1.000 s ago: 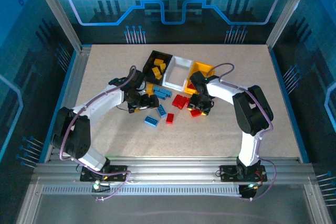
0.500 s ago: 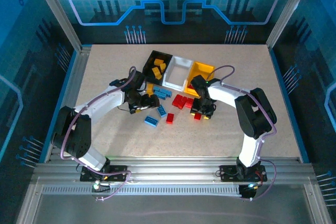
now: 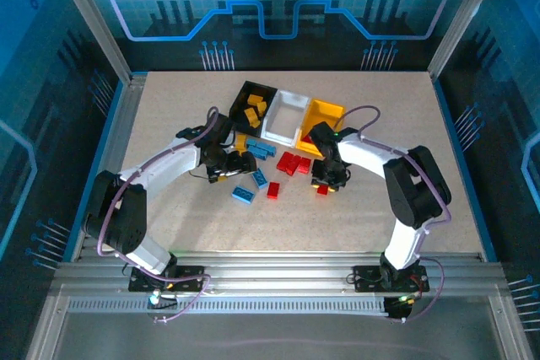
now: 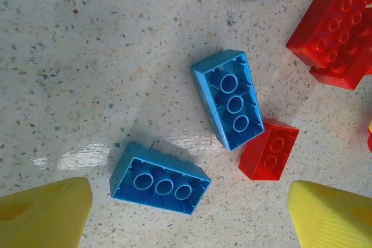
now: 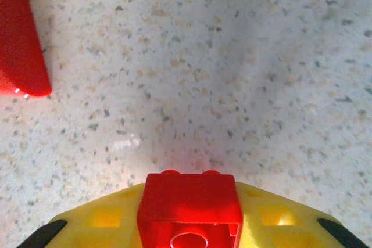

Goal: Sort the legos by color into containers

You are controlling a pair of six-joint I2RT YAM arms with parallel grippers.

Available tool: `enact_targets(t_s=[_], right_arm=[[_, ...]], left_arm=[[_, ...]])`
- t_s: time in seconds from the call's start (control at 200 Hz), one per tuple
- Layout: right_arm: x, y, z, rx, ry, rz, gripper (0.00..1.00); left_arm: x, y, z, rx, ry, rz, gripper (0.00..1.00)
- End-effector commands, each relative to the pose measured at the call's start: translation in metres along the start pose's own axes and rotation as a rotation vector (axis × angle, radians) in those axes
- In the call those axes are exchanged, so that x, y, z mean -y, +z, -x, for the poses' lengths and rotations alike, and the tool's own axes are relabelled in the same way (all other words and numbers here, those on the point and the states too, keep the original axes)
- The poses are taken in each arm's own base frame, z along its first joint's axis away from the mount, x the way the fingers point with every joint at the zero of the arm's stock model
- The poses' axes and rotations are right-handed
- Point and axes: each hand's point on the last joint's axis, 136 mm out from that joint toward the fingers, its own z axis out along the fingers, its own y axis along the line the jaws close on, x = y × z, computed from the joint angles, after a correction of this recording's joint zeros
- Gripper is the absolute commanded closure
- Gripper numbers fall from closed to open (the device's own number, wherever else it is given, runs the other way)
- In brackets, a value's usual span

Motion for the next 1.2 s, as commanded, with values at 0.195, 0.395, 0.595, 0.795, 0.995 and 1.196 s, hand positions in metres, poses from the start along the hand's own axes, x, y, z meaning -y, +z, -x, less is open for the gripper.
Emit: enact_targets(t_s=[0.195,0.395,0.595,0.795,0.995,1.196], right_arm=[[0.001,-0.056,-0.010,0.074,-0.038,0.078,0.65],[-0.006,-0.101,0.013,0.146,-0.031,0.164,0.65],[-0.012,-0.134,0.067,0.207,-0.023,0.219,0.65],[-0.020,-0.127,0.123,0.200,-0.002,0.242,0.65],[-0.037,-0.107,0.165,0.173,-0.018,0.239,0.65],[-0.041,-0.093,0.189,0.159,-0.012,0.238,0.51]], left_arm=[[0.013,0.001,0.003,-0.018,-0.011,-0.048,0.12],[0.019,0.003,0.009,-0.015,-0.006,-0.060,0.11],[0.018,-0.005,0.006,-0.010,0.005,-0.055,0.11],[0.011,-0.012,-0.006,-0.018,0.013,-0.050,0.10],[0.005,-0.012,-0.017,-0.039,0.001,-0.045,0.09],[0.002,-0.009,-0.018,-0.075,0.024,-0.014,0.08]])
